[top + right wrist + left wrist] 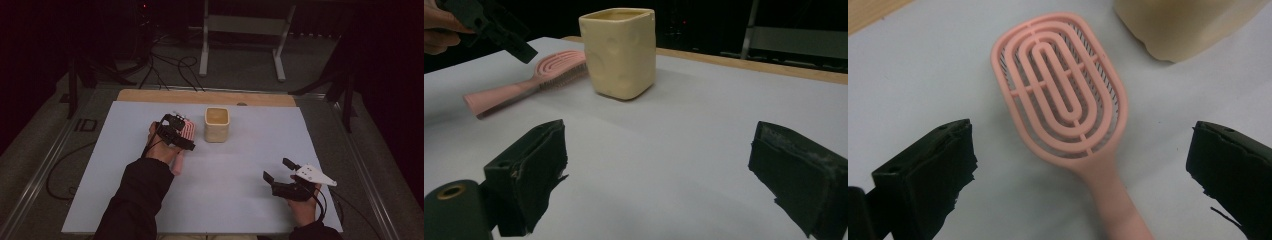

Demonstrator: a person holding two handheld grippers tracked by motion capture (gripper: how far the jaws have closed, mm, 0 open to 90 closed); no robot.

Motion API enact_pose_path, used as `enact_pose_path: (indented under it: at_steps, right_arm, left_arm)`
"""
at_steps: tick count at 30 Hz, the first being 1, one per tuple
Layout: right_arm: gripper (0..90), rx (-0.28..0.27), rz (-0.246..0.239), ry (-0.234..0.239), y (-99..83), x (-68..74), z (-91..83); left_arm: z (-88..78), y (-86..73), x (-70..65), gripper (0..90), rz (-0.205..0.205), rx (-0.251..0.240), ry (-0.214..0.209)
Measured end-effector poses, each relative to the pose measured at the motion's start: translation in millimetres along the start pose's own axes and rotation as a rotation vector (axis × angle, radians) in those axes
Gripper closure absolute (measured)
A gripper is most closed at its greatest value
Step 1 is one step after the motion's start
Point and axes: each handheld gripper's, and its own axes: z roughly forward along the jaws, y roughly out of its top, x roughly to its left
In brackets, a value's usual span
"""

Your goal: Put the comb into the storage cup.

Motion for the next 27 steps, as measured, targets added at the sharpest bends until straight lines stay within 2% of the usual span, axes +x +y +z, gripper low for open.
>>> enact_pose_path:
  at_steps: [12, 17, 21, 22, 24, 27]
  right_arm:
    - [8.4, 0.001, 0.003, -0.003, -0.1, -0.1, -0.3]
    - [8.4, 0.003, 0.003, -0.002, -0.2, 0.1, -0.2]
    - [8.4, 0.002, 0.004, -0.003, -0.3, -0.2, -0.3]
    - [8.4, 0.003, 0.004, -0.004, -0.3, -0.2, -0.2]
    - [8.4, 0.003, 0.004, -0.003, -0.4, -0.4, -0.3]
    - [8.4, 0.006, 0.004, -0.007, -0.6, -0.4, 0.0]
  left_arm:
    - [10.1, -4.6, -3.3, 0.8, -0.013, 0.06, 0.007]
    - [16.9, -8.6, -3.8, 3.3, -0.037, 0.092, -0.011]
    - [21.5, -11.7, -3.7, 8.1, -0.047, 0.116, -0.01]
    - [23.6, -13.0, -3.7, 10.3, -0.063, 0.124, -0.012]
    - [23.6, -13.0, -3.7, 12.2, -0.063, 0.124, -0.012]
    - [27.8, -14.8, -2.4, 18.3, -0.084, 0.148, -0.01]
